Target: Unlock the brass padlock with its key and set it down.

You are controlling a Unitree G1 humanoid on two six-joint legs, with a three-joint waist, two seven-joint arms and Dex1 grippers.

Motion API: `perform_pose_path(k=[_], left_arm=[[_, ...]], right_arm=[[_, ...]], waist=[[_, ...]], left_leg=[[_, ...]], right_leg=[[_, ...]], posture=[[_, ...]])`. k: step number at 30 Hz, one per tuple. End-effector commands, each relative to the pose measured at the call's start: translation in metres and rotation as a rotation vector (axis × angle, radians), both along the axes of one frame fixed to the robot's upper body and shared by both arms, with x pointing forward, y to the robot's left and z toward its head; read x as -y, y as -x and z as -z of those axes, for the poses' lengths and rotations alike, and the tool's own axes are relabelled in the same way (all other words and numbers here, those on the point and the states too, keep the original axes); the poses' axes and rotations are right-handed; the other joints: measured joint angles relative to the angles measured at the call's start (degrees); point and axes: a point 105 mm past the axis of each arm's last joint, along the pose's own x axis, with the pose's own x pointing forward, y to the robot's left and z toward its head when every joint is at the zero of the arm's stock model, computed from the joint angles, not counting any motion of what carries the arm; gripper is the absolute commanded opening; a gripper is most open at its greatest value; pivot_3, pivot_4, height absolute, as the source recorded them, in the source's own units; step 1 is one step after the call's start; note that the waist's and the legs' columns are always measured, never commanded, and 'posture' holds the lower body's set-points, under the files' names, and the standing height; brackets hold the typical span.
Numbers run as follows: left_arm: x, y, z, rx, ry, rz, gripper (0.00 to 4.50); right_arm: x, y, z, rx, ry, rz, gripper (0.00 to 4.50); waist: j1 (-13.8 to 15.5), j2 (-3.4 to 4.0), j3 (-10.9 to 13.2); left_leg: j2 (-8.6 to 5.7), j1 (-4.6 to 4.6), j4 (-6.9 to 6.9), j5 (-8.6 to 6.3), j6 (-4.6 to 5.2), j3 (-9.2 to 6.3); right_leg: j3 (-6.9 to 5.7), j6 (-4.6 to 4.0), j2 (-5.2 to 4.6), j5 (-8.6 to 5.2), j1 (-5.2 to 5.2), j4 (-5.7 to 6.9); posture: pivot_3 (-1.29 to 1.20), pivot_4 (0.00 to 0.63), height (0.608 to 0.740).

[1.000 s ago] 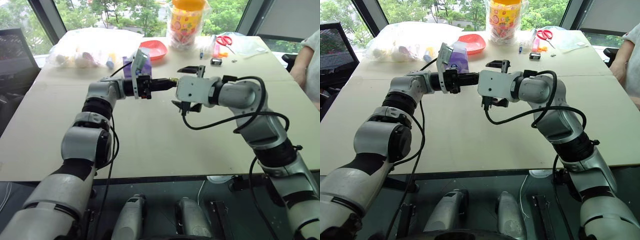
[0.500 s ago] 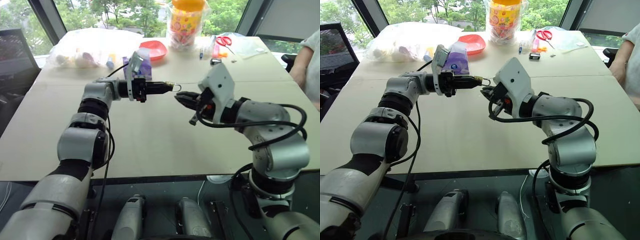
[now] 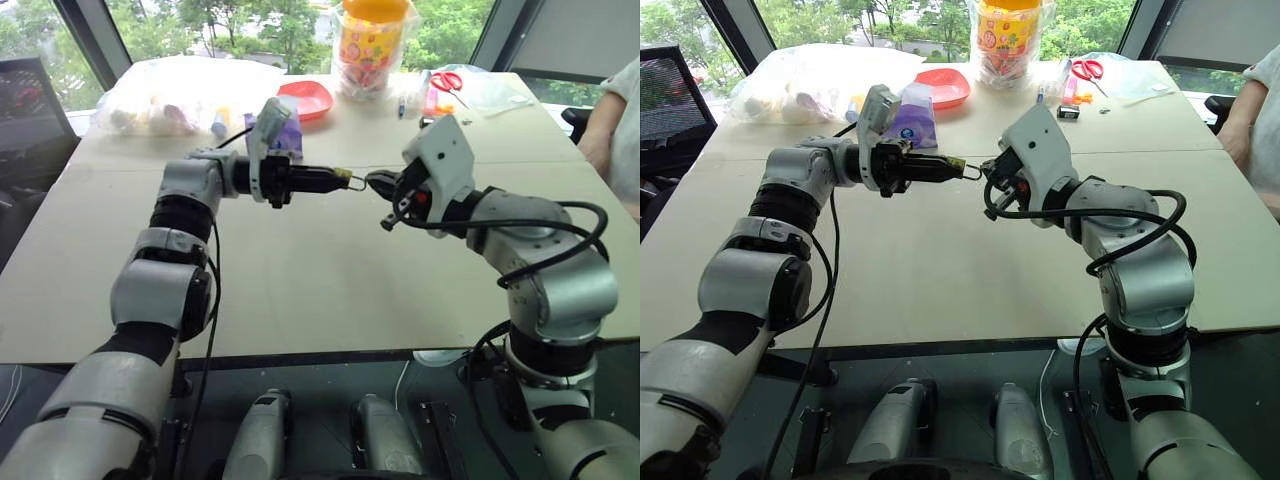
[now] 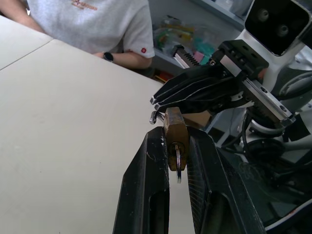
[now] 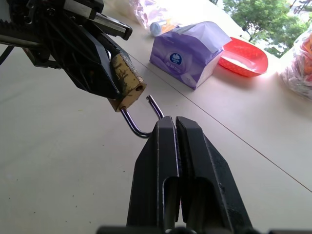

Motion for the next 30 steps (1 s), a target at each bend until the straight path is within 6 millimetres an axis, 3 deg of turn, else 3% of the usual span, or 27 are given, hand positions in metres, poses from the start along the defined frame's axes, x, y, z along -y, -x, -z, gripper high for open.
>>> perform_pose_path(k=[1, 5, 11, 15, 19, 25, 30], left_arm=[[0.001, 0.005, -0.015, 0.047, 0.027, 0.029, 0.0], [0.001, 0.005, -0.016, 0.055, 0.023, 0.034, 0.0], [0.0, 0.002, -0.018, 0.058, 0.037, 0.011, 0.0], [0.002, 0.0, -0.02, 0.063, 0.044, -0.001, 0.0], [0.001, -0.009, -0.022, 0.055, 0.063, -0.061, 0.0], [0.005, -0.032, 0.008, -0.02, 0.002, -0.251, 0.0], [0.033, -0.034, 0.051, -0.146, -0.074, -0.299, 0.0]], right_arm=[[-0.006, 0.003, -0.011, 0.051, 0.001, -0.031, 0.07], [-0.013, 0.007, -0.007, 0.038, 0.01, -0.074, 0.07], [0.003, 0.003, -0.015, 0.062, 0.036, -0.042, 0.07], [-0.002, 0.01, -0.01, 0.041, 0.041, -0.084, 0.07], [0.006, 0.011, 0.002, 0.019, 0.069, -0.039, 0.07], [0.055, 0.013, 0.024, -0.002, 0.285, 0.151, 0.07], [0.062, 0.022, 0.018, 0.007, 0.334, 0.156, 0.07]], waist=[[0.0, 0.0, 0.0], [0.1, 0.0, 0.0], [0.2, 0.0, 0.0], [0.1, 0.0, 0.0], [0.1, 0.0, 0.0], [0.7, 0.0, 0.0], [0.4, -0.03, 0.0]], left_leg=[[0.0, -0.01, 0.0, 0.0, 0.0, 0.0], [-0.01, -0.01, 0.02, 0.0, 0.01, 0.0], [-0.02, -0.01, 0.04, -0.01, 0.02, 0.0], [0.0, -0.01, 0.02, -0.01, 0.03, 0.0], [0.0, -0.02, 0.02, -0.02, 0.03, 0.0], [-0.06, -0.1, 0.13, -0.09, 0.15, 0.01], [-0.04, -0.14, 0.17, -0.12, 0.19, 0.0]], right_leg=[[0.0, 0.0, 0.0, 0.0, 0.0, 0.0], [0.0, 0.0, 0.0, 0.0, 0.01, 0.0], [0.0, 0.0, -0.01, 0.0, 0.02, -0.02], [-0.01, 0.0, 0.0, 0.0, 0.02, -0.02], [0.0, 0.0, 0.0, 0.0, 0.0, -0.02], [-0.02, 0.01, -0.08, -0.01, 0.06, -0.14], [-0.02, 0.02, -0.08, 0.0, 0.06, -0.18]], posture=[[0.0, 0.15, 0.74], [0.0, 0.15, 0.74], [0.0, 0.15, 0.74], [0.0, 0.15, 0.74], [0.0, 0.15, 0.74], [0.0, 0.15, 0.74], [0.0, 0.15, 0.74]])
